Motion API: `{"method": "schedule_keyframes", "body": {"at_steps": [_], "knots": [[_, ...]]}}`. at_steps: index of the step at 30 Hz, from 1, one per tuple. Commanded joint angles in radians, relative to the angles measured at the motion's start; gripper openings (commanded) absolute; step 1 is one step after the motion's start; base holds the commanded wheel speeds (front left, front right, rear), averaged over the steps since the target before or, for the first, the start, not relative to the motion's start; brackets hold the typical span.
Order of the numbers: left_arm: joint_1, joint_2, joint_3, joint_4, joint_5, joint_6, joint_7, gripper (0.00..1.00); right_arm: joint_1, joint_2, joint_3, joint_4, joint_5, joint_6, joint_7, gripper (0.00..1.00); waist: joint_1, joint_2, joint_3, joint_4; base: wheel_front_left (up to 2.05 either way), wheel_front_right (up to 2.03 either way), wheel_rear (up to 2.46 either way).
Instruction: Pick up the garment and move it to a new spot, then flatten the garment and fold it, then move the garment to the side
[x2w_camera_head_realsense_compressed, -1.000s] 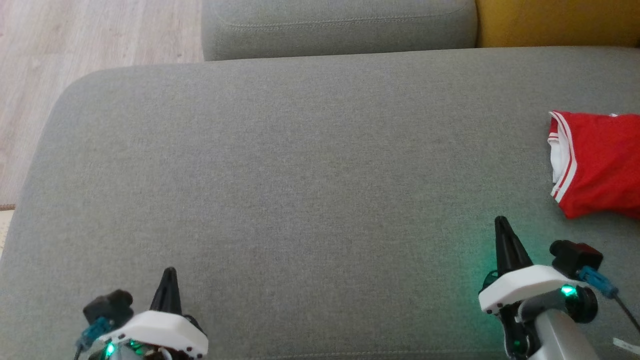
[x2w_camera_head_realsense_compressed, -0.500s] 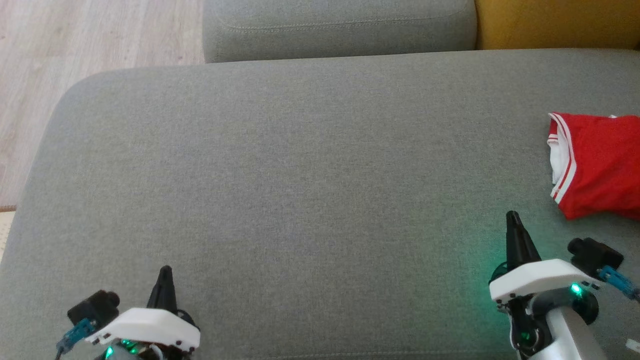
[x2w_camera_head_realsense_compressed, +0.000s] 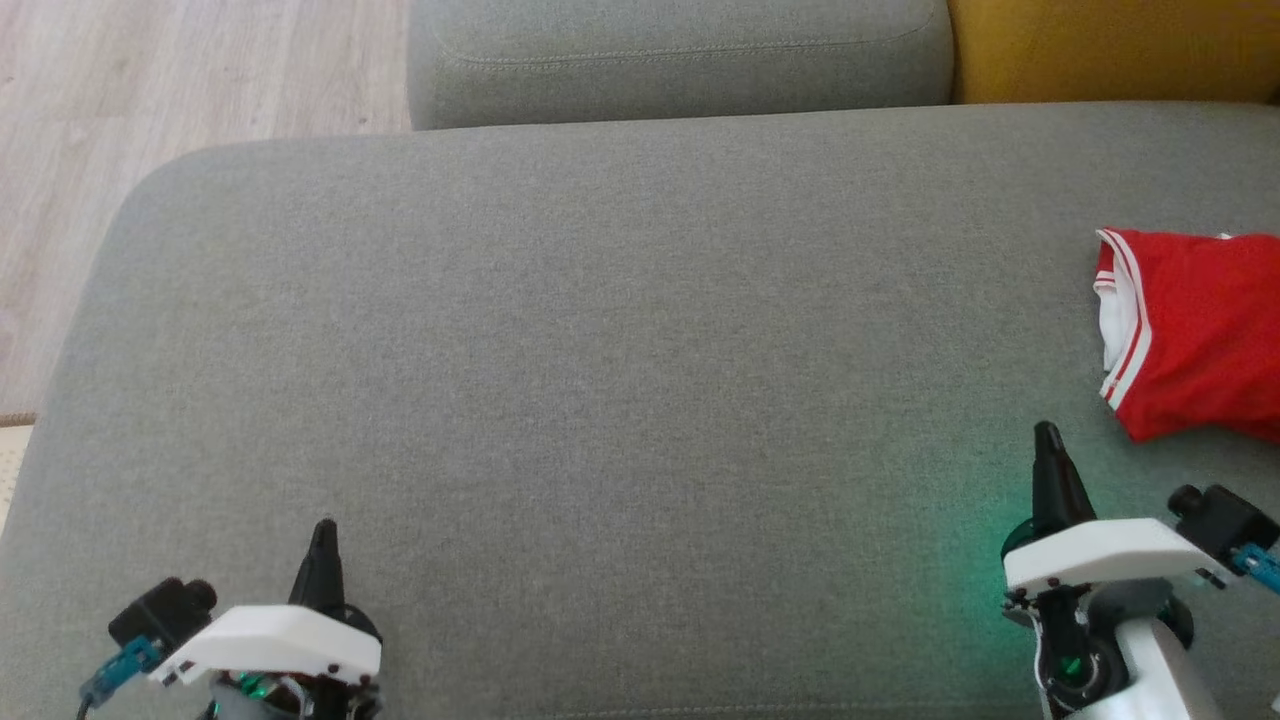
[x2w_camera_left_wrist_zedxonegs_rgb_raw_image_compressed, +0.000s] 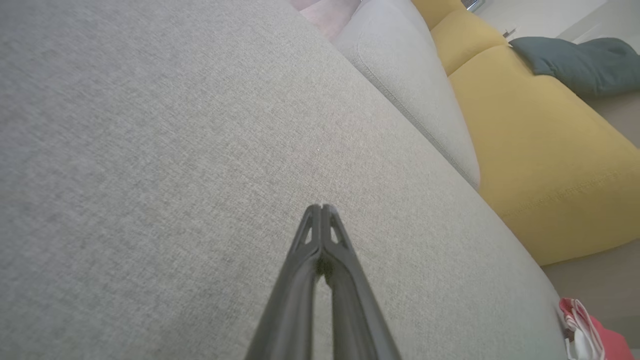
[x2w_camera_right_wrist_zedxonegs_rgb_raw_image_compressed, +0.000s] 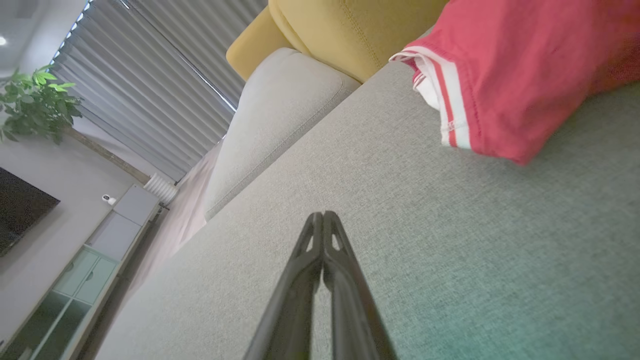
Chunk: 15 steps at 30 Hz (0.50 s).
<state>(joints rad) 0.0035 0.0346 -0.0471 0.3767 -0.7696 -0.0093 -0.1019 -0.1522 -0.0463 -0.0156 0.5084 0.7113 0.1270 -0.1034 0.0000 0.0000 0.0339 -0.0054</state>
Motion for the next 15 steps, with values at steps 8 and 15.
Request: {"method": "schedule_keyframes", "body": {"at_steps": [8,15], "knots": [[-0.057,0.009,0.040,-0.047,-0.105,-0.019,0.027,0.00,-0.015,-0.003,-0.009,-0.065,0.114,0.002,0.029,0.00,0.0000,0.0000,-0.003,0.001,0.00,0.00,0.00],[-0.063,0.010,0.053,-0.056,-0.184,-0.030,0.047,0.00,-0.009,-0.004,-0.018,-0.086,0.198,0.002,0.049,0.00,0.0000,0.0000,-0.006,0.001,0.00,0.00,0.00]]}}
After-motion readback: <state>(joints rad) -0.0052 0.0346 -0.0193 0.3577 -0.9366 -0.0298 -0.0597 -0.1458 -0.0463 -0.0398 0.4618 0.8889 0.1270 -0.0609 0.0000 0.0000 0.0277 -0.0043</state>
